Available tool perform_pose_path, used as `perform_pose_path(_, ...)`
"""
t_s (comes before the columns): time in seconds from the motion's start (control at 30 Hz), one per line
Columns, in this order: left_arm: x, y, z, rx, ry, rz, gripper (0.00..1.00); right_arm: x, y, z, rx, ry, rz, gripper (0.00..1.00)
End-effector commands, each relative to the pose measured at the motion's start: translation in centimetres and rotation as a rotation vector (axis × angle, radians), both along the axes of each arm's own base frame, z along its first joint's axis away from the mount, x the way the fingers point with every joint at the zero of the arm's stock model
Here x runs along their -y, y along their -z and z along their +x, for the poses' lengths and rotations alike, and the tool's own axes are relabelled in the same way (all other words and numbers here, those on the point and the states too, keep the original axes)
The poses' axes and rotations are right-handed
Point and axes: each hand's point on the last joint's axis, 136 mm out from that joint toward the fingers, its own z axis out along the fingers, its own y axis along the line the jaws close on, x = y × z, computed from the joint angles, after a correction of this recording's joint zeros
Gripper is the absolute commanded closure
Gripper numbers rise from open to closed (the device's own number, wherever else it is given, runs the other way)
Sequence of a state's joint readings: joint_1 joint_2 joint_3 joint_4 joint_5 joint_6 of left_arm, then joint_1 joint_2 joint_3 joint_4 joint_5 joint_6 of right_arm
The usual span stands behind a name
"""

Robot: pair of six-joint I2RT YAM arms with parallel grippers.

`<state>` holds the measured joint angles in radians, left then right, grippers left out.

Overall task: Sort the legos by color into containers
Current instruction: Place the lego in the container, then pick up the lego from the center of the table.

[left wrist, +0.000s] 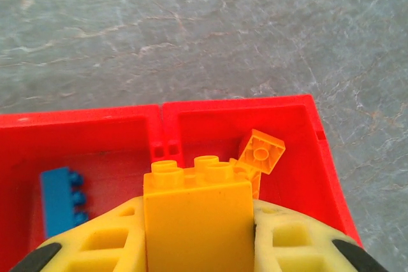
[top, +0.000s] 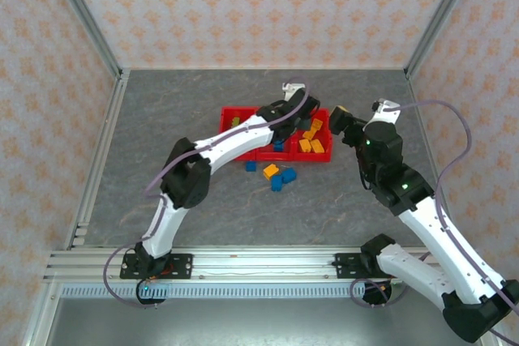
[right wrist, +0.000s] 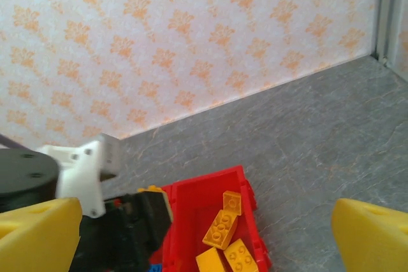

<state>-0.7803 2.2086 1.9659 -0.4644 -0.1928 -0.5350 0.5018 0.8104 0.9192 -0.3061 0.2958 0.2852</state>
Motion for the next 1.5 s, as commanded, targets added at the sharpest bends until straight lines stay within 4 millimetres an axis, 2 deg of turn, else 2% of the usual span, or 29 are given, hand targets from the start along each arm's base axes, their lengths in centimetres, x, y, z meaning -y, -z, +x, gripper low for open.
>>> perform_pose_path(0.0, 1.5, 0.1, 1.2, 0.004, 0.078, 0.003, 0.72, 1.8, -0.5, -0.4, 0.017, 0.088, -0.013, 0.00)
perform_pose_path(0.27, 3.4, 2.0, 3.1, 0.017, 0.095, -0.018, 0.70, 2.2, -1.3, -0.6, 0.023, 0.101, -0.017, 0.00)
perform_pose_path(0.47, 4.5, 2.9, 3.6, 0.008, 0.107, -0.055, 0.63, 2.3, -1.4, -0.8, 0.014, 0.102, -0.030, 0.00)
perform_pose_path(0.7, 4.5, 2.2, 3.7, 0.024, 0.108, -0.059, 0.48, 2.3, -1.0, -0.9, -0.007, 0.092, -0.046, 0.00)
perform_pose_path(0.87, 3.5, 0.3, 3.0, 0.042, 0.102, -0.045, 0.32, 2.1, -0.9, -0.9, -0.009, 0.086, -0.042, 0.00)
perform_pose_path(1.1, 0.2, -2.3, -0.3, 0.069, 0.084, -0.035, 0.01, 1.3, -0.4, -0.6, -0.013, 0.050, -0.027, 0.00)
perform_pose_path(1.3, -2.4, -2.0, -4.8, 0.033, 0.130, -0.041, 0.01, 0.5, 0.3, 0.0, -0.028, 0.023, -0.016, 0.00)
perform_pose_path(1.47, -2.2, -0.7, -9.5, -0.002, 0.282, 0.022, 0.01, -0.5, 0.9, 0.6, -0.040, -0.006, 0.003, 0.00)
